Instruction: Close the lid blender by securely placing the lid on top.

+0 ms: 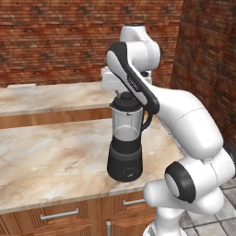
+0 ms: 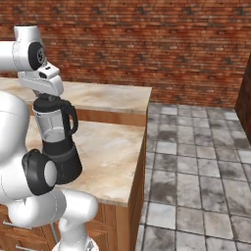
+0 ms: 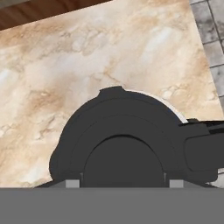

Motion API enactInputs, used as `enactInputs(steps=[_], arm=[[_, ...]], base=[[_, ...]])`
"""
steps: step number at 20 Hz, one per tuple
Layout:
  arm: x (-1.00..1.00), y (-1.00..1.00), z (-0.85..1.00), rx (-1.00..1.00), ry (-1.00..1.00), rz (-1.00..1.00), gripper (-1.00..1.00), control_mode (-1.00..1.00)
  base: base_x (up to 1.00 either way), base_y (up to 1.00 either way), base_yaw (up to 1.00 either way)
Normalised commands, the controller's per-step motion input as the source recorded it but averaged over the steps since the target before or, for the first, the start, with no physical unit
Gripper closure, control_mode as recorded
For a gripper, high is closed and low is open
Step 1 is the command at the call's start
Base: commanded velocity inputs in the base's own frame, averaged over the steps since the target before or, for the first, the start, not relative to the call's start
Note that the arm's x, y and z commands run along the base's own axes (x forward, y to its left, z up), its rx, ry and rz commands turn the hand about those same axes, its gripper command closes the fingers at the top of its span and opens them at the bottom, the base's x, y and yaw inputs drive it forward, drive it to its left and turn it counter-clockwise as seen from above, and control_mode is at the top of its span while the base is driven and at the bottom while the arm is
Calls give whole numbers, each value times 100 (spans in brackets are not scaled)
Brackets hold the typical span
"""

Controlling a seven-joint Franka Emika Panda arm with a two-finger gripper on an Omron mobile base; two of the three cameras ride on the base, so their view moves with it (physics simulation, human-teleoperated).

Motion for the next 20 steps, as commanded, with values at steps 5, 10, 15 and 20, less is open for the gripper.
enactInputs(steps=[5, 10, 15, 20], arm=[[-7, 0, -15, 0, 0, 0, -100, -100], [-12, -2, -2, 0, -2, 0, -100, -100], [-3, -1, 0, 0, -2, 0, -100, -100], [-15, -18, 3, 0, -6, 0, -100, -100]], base=[[0, 0, 0], [0, 0, 0], [0, 0, 0], [0, 0, 0]])
